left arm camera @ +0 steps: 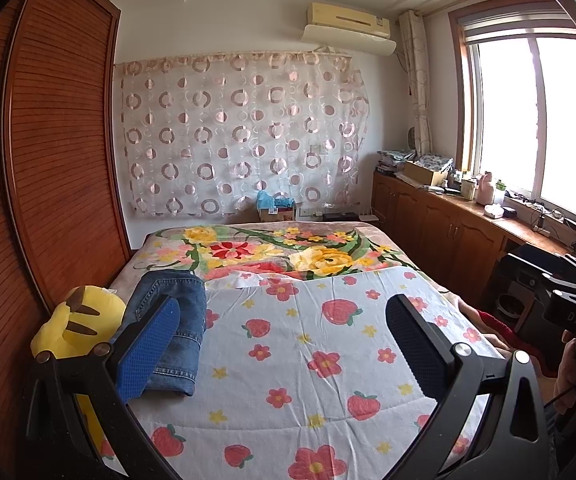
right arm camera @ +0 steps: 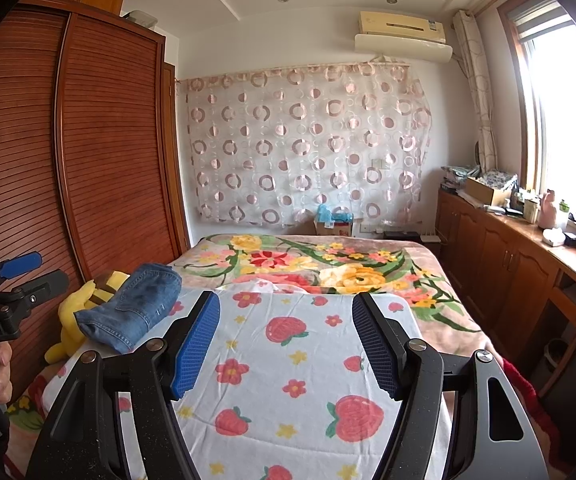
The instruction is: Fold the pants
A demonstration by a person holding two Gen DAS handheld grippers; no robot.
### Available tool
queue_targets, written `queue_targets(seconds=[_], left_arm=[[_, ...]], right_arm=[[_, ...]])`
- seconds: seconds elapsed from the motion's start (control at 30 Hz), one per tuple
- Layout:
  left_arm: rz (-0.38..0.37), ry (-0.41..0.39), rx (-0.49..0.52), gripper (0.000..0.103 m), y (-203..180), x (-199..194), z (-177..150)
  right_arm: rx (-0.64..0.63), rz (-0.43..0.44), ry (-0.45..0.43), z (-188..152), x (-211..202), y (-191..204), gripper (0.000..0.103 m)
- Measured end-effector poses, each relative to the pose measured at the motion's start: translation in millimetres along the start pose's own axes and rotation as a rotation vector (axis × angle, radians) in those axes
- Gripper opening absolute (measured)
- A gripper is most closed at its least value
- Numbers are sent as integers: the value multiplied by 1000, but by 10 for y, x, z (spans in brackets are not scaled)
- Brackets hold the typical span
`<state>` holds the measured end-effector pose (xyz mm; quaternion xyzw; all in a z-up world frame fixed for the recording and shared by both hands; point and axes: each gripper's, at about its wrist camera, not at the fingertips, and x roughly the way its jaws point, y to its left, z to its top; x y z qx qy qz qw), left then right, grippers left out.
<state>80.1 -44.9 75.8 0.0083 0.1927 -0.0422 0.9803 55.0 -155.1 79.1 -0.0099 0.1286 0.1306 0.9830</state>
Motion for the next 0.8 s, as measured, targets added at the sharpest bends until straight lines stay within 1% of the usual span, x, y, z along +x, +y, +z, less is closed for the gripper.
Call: queue_targets(seconds=[0.8], left_arm=[[-1,-3,-1,103,9,-9,-16]], right_arm=[[-2,-2,0,1,0,1,71]])
